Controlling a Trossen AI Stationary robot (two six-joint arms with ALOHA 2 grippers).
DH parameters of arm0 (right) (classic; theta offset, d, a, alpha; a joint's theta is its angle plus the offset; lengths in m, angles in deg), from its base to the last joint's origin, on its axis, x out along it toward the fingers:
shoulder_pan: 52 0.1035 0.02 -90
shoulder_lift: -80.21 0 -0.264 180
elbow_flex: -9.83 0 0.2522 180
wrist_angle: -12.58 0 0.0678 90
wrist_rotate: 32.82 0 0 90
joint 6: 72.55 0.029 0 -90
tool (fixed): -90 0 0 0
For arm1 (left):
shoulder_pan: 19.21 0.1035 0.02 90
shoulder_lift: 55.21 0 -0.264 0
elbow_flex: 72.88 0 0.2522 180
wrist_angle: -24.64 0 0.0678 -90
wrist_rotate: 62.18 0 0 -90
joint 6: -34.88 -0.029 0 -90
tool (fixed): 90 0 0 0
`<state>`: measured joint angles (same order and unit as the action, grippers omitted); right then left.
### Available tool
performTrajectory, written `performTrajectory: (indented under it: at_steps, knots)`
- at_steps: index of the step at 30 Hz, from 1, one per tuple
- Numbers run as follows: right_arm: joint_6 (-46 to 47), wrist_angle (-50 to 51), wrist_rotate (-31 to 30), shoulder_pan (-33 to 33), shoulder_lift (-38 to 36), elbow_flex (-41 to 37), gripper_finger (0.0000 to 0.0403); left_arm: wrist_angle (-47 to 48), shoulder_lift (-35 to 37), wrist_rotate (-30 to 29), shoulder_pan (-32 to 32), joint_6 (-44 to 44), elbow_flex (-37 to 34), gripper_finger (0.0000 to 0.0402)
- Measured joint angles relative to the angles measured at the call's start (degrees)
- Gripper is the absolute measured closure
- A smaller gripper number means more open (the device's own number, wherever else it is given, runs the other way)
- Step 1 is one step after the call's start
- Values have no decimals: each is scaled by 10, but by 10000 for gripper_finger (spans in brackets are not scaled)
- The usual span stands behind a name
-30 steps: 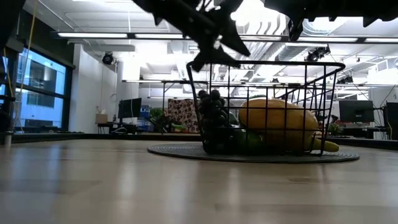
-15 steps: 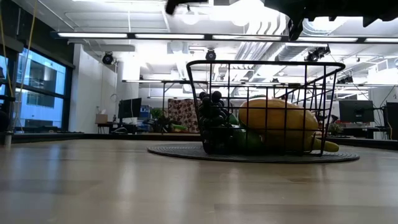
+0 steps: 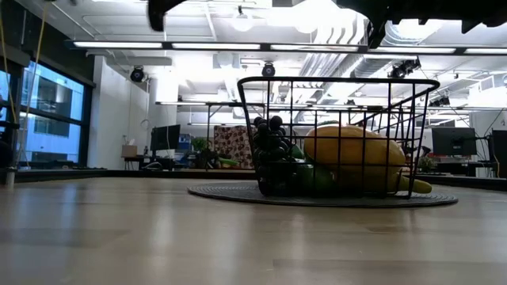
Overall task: Build produce basket
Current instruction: Put the red chili pepper into the black wire basket
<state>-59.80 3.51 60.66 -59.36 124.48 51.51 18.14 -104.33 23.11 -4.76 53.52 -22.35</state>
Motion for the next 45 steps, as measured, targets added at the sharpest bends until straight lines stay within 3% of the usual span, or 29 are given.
performTrajectory:
  at_steps: [8,15,34,41,45]
  knots:
    - [-2,0,0,0,0,0,403,12,95,-3,-23,21,-106,227]
    - [-7,0,0,0,0,0,403,2,98,-5,-22,-40,-107,227]
    - [-9,-1,0,0,0,0,402,3,98,-8,-22,-23,-107,227]
    - [46,-11,-1,-3,0,0,402,3,97,-4,-22,-21,-107,228]
    - [49,-7,-1,-5,0,5,402,7,97,8,-22,-10,-107,263]
